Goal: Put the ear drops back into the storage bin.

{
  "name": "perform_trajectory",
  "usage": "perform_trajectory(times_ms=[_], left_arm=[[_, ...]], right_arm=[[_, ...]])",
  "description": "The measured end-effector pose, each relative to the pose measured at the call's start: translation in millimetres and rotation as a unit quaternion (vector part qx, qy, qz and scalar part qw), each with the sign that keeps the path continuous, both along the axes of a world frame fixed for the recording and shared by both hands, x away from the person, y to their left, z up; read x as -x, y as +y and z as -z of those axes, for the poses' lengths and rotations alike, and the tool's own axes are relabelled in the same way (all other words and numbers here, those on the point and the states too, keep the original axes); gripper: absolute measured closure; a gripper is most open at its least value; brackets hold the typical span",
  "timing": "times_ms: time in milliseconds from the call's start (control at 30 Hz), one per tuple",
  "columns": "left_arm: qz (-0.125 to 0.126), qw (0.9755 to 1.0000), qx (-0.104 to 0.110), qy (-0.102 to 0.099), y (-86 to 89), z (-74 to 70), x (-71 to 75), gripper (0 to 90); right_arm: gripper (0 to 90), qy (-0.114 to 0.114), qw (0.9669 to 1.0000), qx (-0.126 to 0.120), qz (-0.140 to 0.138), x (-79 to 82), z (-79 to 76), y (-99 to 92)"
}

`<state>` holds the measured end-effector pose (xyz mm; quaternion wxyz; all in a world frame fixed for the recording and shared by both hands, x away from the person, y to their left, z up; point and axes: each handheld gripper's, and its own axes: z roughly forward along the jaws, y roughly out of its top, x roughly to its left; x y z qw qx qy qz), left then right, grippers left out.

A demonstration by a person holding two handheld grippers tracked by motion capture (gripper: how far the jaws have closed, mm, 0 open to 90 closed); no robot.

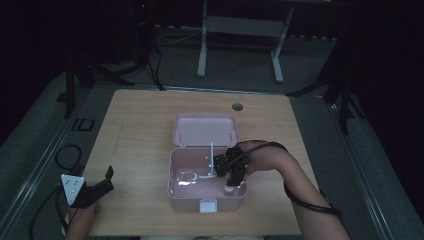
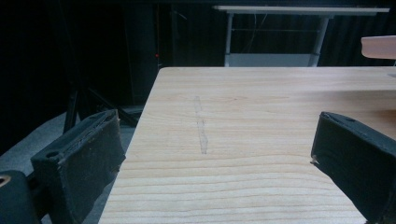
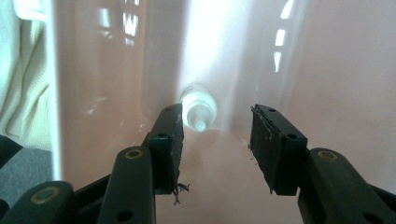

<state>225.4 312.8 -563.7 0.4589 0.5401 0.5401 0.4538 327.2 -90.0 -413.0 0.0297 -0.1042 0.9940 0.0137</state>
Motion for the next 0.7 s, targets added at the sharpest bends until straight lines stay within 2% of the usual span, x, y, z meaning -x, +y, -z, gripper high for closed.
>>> perform_trajectory(times_ms=[233,467,700], left_arm=[[0.000,1.0000,0.000,0.000,-0.1,0.0,0.1,2.4],[0.000,1.0000,-0.001,0.001,-0.2,-0.1,0.2,2.3],[-0.001,1.0000,-0.002,-0.001,-0.5,0.0,0.2,2.4]], right_arm=[[53.0,-0.011,0.9991,-0.039,0.008,0.8,-24.6,-11.6],[51.2,-0.027,0.9980,-0.050,0.030,-2.2,-39.0,-30.2],[51.2,-0.030,0.9966,-0.055,0.053,-5.1,-43.6,-53.0]])
